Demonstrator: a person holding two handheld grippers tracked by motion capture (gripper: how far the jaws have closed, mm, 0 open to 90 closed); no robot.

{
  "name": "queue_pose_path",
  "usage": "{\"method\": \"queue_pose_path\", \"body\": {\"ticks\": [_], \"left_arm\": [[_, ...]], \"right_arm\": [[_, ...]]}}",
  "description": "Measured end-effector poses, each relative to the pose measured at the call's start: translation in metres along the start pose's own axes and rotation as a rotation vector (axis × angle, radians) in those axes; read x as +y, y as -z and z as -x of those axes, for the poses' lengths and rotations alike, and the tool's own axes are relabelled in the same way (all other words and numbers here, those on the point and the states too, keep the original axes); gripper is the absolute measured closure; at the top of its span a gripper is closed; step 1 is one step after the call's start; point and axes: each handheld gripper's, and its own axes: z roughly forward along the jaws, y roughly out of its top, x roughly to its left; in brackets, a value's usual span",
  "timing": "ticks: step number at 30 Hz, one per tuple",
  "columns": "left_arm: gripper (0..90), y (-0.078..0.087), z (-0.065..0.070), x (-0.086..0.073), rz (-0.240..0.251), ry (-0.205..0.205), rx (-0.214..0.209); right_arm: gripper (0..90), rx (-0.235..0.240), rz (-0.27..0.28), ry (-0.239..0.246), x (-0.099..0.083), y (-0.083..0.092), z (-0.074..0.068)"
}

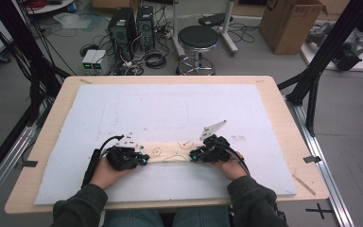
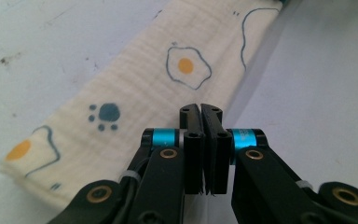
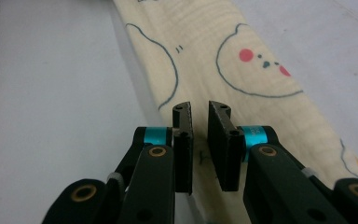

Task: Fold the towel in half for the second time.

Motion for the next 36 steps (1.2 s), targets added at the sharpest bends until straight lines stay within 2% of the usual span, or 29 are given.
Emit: {"method": "queue_pose_path", "body": {"ticks": [9,11,13,15,19,21,25,31,36], "left_arm": [[84.9,0.011,-0.006,-0.007,0.012,0.010,0.006],[81.8,0.017,-0.008,-0.004,0.052,0.009,0.010],[80.8,0.025,-0.012,0.001,0.104,0.019,0.026],[79.1,0.029,-0.017,0.004,0.114,0.023,0.041],[75.6,0.027,-0.023,0.001,0.080,0.031,0.050],[74.8,0.023,-0.025,-0.004,0.044,0.026,0.060],[71.4,0.020,-0.026,-0.008,0.006,0.015,0.079],[68.3,0.018,-0.025,-0.009,-0.001,0.009,0.083],[67.6,0.017,-0.024,-0.010,-0.009,0.007,0.085]], "right_arm": [[78.0,-0.022,0.009,-0.019,-0.015,0.014,0.007],[77.0,-0.021,0.019,-0.026,-0.017,0.016,0.008],[75.3,-0.025,0.056,-0.013,-0.015,0.020,0.008],[72.3,-0.041,0.080,-0.015,-0.012,0.024,0.008],[66.8,-0.069,0.104,-0.013,-0.010,0.028,0.013],[64.0,-0.079,0.083,-0.019,-0.011,0.027,0.014],[60.5,-0.105,0.045,0.000,-0.015,0.026,0.014],[57.1,-0.122,0.027,0.006,-0.025,0.027,0.014],[55.5,-0.139,0.033,0.012,-0.030,0.029,0.015]]}}
